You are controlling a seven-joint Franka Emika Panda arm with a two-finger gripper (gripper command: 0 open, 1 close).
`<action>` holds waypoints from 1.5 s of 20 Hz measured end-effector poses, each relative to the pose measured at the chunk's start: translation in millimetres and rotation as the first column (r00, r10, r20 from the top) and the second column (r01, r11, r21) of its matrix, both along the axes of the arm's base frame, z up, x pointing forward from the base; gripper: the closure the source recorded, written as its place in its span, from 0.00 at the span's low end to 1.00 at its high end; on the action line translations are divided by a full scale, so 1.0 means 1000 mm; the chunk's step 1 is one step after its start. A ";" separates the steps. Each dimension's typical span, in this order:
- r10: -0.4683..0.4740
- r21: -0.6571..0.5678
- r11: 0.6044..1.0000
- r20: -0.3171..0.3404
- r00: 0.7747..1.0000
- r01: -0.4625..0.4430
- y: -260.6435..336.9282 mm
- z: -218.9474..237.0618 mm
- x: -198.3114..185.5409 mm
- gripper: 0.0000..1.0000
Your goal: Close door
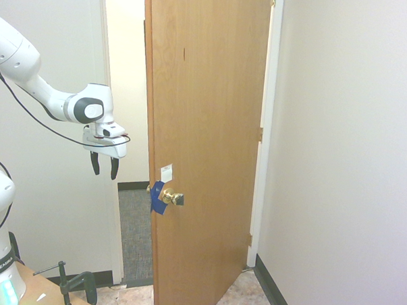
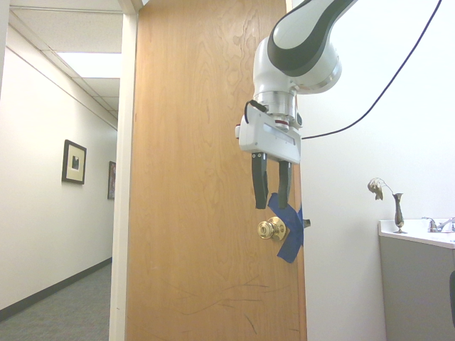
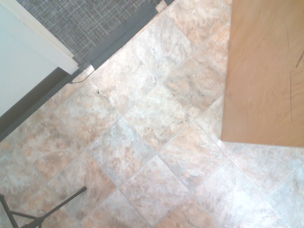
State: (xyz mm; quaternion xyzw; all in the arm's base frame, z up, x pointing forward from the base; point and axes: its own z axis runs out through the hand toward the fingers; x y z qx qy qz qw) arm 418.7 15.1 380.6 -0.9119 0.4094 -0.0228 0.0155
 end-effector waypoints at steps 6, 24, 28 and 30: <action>-0.014 0.029 0.999 0.009 1.000 0.014 -0.010 0.016 -0.006 0.00; -0.417 0.160 0.905 0.157 0.895 0.393 -0.144 0.145 -0.089 0.00; -0.507 0.174 0.858 0.141 0.851 0.483 -0.193 0.147 -0.092 0.00; -0.545 0.168 0.836 0.135 0.828 0.523 -0.216 0.148 -0.094 0.00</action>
